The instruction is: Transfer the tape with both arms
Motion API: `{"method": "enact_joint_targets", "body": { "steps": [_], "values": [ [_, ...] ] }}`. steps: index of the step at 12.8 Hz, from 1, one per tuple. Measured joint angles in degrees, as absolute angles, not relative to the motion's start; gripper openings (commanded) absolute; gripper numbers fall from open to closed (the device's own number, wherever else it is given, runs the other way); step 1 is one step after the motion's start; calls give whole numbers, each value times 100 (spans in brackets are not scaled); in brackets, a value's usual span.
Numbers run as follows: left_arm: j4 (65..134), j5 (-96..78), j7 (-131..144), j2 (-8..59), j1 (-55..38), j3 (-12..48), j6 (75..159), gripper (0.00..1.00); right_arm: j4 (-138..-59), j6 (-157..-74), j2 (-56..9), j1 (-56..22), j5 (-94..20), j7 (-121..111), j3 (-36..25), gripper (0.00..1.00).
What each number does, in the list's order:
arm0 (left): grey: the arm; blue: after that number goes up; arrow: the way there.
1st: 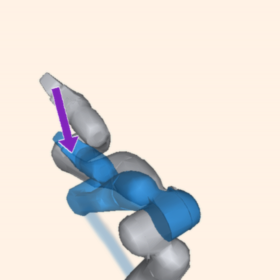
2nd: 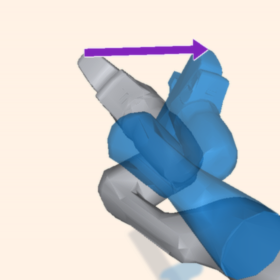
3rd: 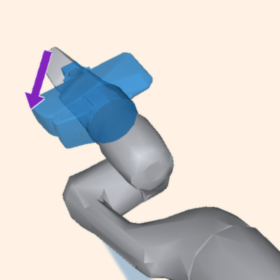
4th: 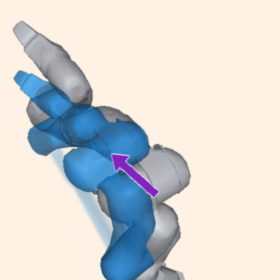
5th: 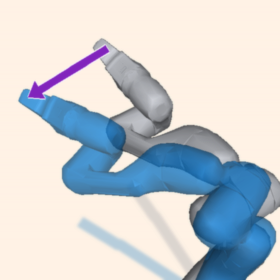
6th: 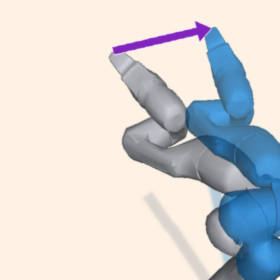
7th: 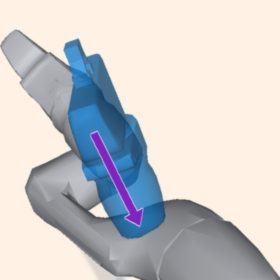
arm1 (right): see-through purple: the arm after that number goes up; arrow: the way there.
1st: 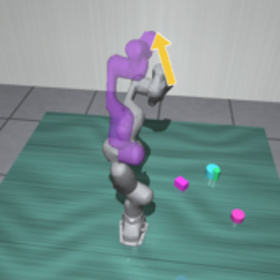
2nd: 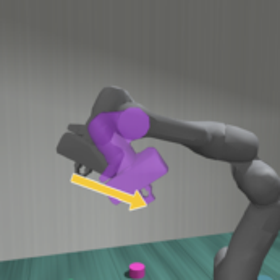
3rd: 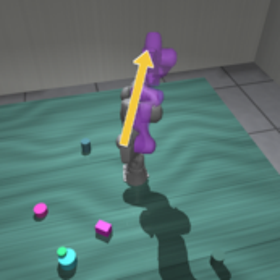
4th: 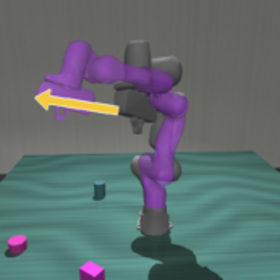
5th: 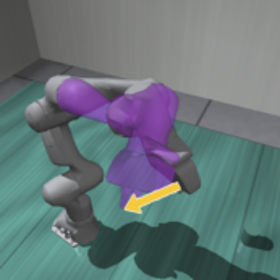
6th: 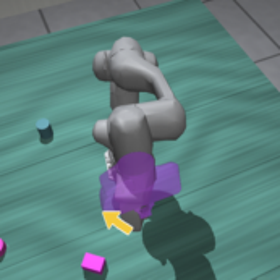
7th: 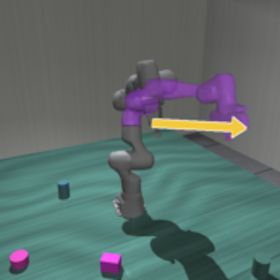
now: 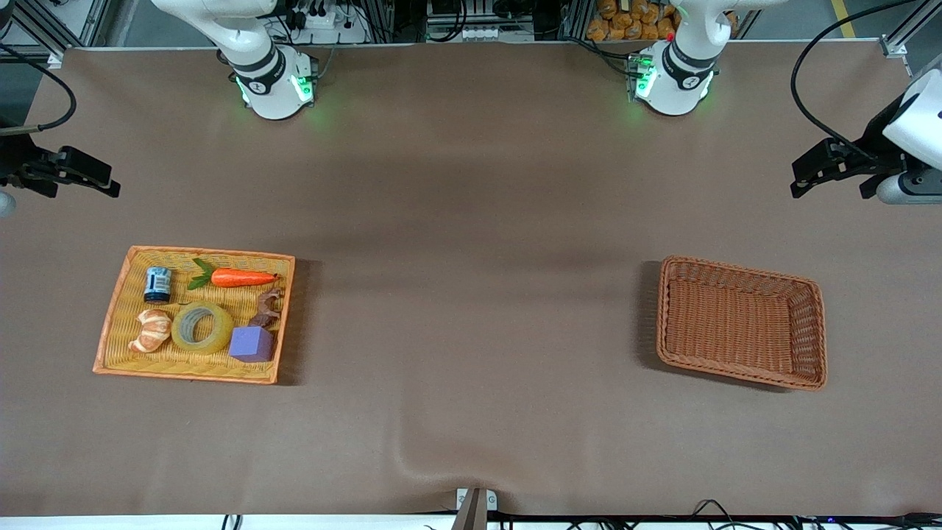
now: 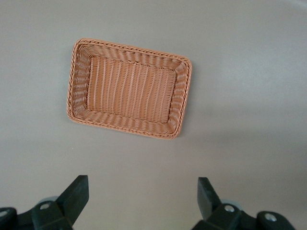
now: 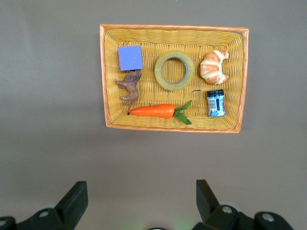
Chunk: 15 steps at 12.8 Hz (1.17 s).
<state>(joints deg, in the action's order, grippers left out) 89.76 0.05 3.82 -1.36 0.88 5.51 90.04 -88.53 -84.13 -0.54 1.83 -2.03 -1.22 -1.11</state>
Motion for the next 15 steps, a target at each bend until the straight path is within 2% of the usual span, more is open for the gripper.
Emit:
{"method": "enact_joint_targets", "body": {
  "steps": [11,15],
  "values": [
    [8917,12,382,-135,84,556,8779,100,-9076,-8492,-81,211,-203,-153,-146,100],
    [8933,12,465,-132,49,671,8625,100,-9160,-8642,-340,281,-201,-164,-157,100]
  ]
}}
